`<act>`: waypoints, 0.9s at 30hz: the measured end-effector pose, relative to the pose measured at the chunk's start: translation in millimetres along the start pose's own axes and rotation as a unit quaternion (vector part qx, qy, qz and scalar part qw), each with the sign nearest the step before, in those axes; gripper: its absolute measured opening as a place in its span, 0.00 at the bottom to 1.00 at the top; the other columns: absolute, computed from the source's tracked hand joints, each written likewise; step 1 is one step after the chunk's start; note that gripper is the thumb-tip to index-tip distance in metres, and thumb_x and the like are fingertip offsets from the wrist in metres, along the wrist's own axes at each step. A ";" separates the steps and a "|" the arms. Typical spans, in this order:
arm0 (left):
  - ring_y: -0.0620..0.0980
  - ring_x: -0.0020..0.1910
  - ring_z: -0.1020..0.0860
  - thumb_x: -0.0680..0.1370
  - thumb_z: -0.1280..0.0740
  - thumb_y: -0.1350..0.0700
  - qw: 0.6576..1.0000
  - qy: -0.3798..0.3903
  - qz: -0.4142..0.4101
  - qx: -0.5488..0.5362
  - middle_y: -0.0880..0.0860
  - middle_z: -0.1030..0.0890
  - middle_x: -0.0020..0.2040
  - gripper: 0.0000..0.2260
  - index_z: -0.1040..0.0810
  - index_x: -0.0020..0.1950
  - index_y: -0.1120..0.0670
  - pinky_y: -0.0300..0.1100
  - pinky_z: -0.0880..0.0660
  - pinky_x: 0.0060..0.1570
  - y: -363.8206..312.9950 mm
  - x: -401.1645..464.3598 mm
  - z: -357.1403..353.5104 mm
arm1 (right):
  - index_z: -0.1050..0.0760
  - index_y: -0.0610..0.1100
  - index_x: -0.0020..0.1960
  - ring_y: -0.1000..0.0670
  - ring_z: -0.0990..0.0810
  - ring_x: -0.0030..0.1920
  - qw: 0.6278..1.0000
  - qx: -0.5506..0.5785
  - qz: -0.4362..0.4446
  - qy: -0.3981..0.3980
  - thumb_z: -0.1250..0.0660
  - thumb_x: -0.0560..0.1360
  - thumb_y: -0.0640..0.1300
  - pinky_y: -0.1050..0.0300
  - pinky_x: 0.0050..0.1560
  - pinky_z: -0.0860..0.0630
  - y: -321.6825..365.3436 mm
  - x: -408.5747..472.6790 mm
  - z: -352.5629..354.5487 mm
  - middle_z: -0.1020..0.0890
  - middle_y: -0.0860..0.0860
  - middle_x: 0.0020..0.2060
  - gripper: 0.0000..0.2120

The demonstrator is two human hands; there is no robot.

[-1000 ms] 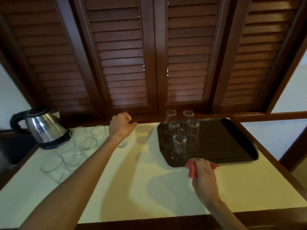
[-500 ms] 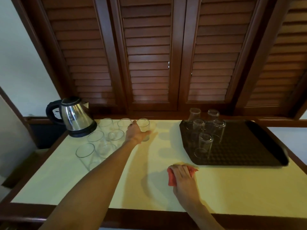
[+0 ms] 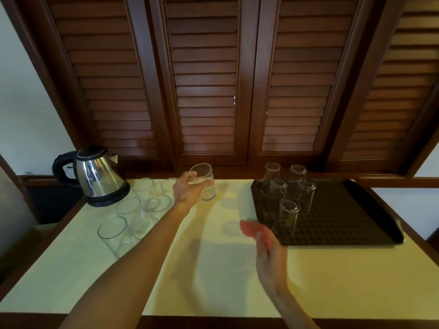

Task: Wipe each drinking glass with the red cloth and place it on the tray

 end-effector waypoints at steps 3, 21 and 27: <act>0.45 0.44 0.20 0.70 0.17 0.52 0.989 0.055 -0.023 -0.136 0.50 0.16 0.48 0.18 0.17 0.56 0.52 0.37 0.24 0.39 -40.4 -18.9 9.7 | 0.22 0.42 0.62 0.51 0.20 0.43 0.951 0.217 -0.201 -0.090 0.38 0.83 0.47 0.52 0.46 0.22 32.6 30.6 8.5 0.18 0.51 0.43 0.13; 0.56 0.66 0.18 0.83 0.44 0.36 0.889 0.237 0.039 -0.390 0.60 0.16 0.64 0.29 0.19 0.68 0.56 0.54 0.25 0.65 -86.5 -154.2 3.1 | 0.43 0.49 0.80 0.48 0.51 0.82 0.944 -0.052 0.309 0.098 0.44 0.84 0.52 0.41 0.79 0.45 171.4 0.1 -48.4 0.49 0.56 0.82 0.26; 0.57 0.58 0.15 0.81 0.43 0.33 0.877 0.227 0.029 -0.422 0.61 0.14 0.58 0.31 0.22 0.69 0.56 0.54 0.23 0.64 -99.7 -148.1 11.7 | 0.45 0.48 0.81 0.48 0.57 0.82 0.939 -0.078 0.306 0.138 0.44 0.85 0.49 0.36 0.79 0.48 165.8 -24.2 -59.3 0.53 0.57 0.82 0.26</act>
Point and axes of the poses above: each hand's wrist, its own x-axis towards the middle knuckle, its own z-axis out of the back of the hand, y = z × x, the point moved 8 cm from there along x, towards the middle knuckle
